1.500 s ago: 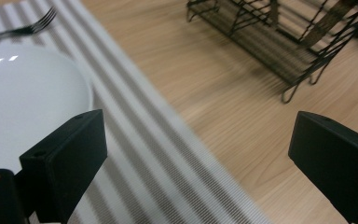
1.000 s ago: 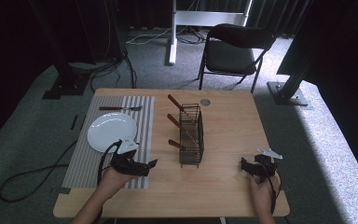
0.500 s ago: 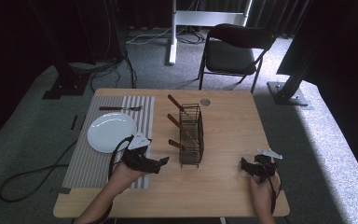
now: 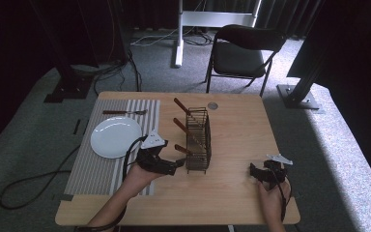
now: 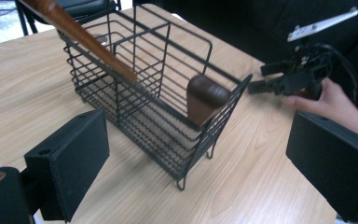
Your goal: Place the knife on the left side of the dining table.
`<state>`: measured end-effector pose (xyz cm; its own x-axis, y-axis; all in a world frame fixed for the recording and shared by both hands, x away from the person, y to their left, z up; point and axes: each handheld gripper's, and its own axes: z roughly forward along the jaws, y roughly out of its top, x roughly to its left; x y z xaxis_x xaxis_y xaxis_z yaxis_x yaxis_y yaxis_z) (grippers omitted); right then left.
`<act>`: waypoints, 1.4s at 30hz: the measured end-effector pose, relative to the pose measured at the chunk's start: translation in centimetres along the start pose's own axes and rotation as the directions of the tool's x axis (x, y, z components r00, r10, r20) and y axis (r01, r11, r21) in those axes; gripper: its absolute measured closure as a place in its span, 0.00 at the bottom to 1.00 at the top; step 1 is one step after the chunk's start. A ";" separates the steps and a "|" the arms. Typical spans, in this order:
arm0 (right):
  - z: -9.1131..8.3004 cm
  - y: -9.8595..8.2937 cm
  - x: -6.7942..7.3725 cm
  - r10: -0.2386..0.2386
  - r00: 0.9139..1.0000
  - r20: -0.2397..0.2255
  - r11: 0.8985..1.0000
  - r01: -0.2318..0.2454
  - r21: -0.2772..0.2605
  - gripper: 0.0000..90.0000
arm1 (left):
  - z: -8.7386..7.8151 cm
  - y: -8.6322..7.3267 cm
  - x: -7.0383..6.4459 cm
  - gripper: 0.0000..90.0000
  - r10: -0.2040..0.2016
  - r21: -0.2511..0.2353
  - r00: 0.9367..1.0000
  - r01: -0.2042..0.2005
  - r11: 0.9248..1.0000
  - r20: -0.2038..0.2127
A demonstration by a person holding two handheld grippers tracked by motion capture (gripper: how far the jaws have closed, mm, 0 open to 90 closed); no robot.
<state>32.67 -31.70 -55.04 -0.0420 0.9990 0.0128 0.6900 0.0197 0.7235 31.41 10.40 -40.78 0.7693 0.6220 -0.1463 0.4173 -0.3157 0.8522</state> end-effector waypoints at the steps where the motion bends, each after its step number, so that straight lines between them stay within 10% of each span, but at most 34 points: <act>1: 0.0 0.0 0.0 0.000 1.000 0.000 1.000 0.000 0.000 0.13 | 0.0 0.1 0.0 0.11 -0.003 -0.005 1.000 0.003 1.000 -0.002; 25: 0.0 0.0 0.0 0.001 1.000 0.000 1.000 -0.001 0.000 0.13 | 0.5 0.2 0.1 0.82 0.011 -0.040 0.999 -0.009 0.999 0.041; 42: 0.0 0.0 0.0 0.000 1.000 0.000 1.000 0.000 0.001 0.13 | 0.3 1.4 0.4 0.84 -0.006 -0.071 1.000 0.007 0.997 0.017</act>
<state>32.66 -31.71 -55.03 -0.0419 0.9990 0.0125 0.6905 0.0199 0.7231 32.42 10.01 -39.78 0.7749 0.6115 -0.1601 0.3877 -0.2598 0.8844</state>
